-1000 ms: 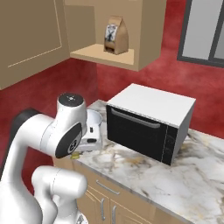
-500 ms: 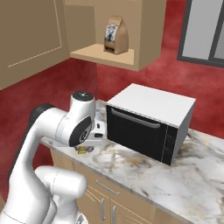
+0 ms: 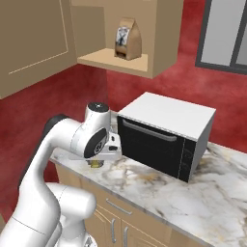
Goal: Pick the egg and butter from the fridge and place them by the bowl for mixing.
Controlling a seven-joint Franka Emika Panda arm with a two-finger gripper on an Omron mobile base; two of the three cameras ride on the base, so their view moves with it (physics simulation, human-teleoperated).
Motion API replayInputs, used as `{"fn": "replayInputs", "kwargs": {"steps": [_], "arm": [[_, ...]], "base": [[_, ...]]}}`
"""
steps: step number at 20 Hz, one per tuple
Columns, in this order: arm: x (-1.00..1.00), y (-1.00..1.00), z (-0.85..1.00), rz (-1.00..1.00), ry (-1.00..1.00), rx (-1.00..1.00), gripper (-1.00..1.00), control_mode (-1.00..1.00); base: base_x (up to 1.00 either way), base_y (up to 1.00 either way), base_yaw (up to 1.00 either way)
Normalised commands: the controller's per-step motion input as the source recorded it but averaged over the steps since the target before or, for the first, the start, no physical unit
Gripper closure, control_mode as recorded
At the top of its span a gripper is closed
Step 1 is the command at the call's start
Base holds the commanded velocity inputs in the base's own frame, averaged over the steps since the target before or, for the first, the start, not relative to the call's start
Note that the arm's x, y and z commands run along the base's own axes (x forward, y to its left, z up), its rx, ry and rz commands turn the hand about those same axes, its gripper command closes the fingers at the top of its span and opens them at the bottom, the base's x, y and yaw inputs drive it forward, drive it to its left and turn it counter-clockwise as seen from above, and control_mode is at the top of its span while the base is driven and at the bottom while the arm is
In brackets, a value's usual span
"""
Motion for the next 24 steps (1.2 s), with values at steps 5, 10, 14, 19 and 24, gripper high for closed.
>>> {"fn": "replayInputs", "kwargs": {"steps": [5, 10, 14, 19, 24], "arm": [[0.25, -0.09, -0.25, 0.0, 0.0, 0.0, 1.0, -1.0], [0.37, 0.0, -0.21, 0.0, -0.04, 0.0, 1.0, -1.0], [0.33, 0.0, -0.31, -0.01, -0.11, 0.0, 1.0, -1.0], [0.2, 0.0, -0.38, -0.02, -0.13, 0.0, 1.0, -1.0], [0.29, 0.01, -0.34, -0.14, -0.02, 0.01, 1.0, -1.0]], "base": [[0.0, 0.0, 0.0], [0.0, 0.0, 0.0], [0.0, 0.0, 0.0], [0.0, 0.0, 0.0], [0.0, 0.0, 0.0]]}}
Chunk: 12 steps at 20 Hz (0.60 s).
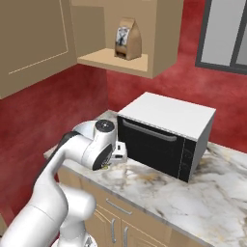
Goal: Pick the egg and butter from the fridge and place them by the bowl for mixing.
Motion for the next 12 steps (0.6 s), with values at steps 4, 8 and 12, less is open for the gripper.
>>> {"fn": "replayInputs", "kwargs": {"steps": [4, 8, 12], "arm": [[0.43, 0.0, -0.28, -0.14, 0.0, 0.03, 1.0, -1.0], [0.45, 0.02, -0.2, -0.12, 0.0, 0.05, 1.0, -1.0], [0.29, 0.01, -0.32, -0.09, 0.0, 0.06, 1.0, -1.0]], "base": [[0.0, 0.0, 0.0], [0.0, 0.0, 0.0], [0.0, 0.0, 0.0]]}}
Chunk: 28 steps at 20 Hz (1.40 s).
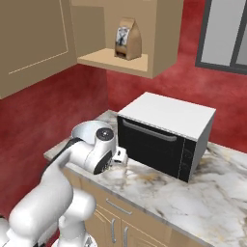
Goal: Pick the egg and butter from the fridge and place them by the bowl for mixing.
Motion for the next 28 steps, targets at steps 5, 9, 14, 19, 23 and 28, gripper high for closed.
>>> {"fn": "replayInputs", "kwargs": {"steps": [5, 9, 14, 19, 23, 28], "arm": [[0.33, 0.0, -0.29, -0.07, 0.0, 0.03, 1.0, -1.0], [0.36, 0.0, -0.22, -0.02, 0.0, 0.01, 1.0, -1.0], [0.15, 0.0, -0.26, 0.0, 0.0, 0.01, 1.0, -1.0], [0.12, 0.0, -0.28, 0.0, 0.0, 0.01, 1.0, -1.0], [0.1, 0.0, -0.22, 0.0, 0.0, 0.02, 1.0, -1.0], [0.13, 0.0, -0.15, 0.0, 0.0, 0.05, 1.0, -1.0]], "base": [[0.0, 0.0, 0.0], [0.0, 0.0, 0.0], [0.0, 0.0, 0.0], [0.0, 0.0, 0.0], [0.0, 0.0, 0.0], [0.0, 0.0, 0.0]]}}
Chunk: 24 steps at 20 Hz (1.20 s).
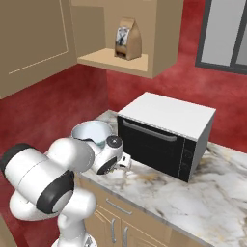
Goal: Pick the egg and butter from the fridge and place them by the bowl for mixing.
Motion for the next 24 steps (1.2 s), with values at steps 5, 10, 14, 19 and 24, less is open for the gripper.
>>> {"fn": "replayInputs", "kwargs": {"steps": [5, 10, 14, 19, 24], "arm": [[0.14, 0.0, -0.07, 0.0, 0.0, 0.08, 1.0, -1.0], [0.12, 0.0, -0.08, 0.0, 0.0, 0.05, 1.0, -1.0], [0.03, 0.01, -0.17, -0.01, 0.0, 0.03, 1.0, -1.0], [0.01, 0.01, -0.19, -0.02, 0.0, 0.03, 1.0, -1.0], [0.0, 0.07, -0.18, 0.0, 0.0, 0.03, 1.0, -1.0]], "base": [[0.0, 0.0, 0.0], [0.0, 0.0, 0.0], [0.0, 0.0, 0.0], [0.0, 0.0, 0.0], [0.0, 0.0, 0.0]]}}
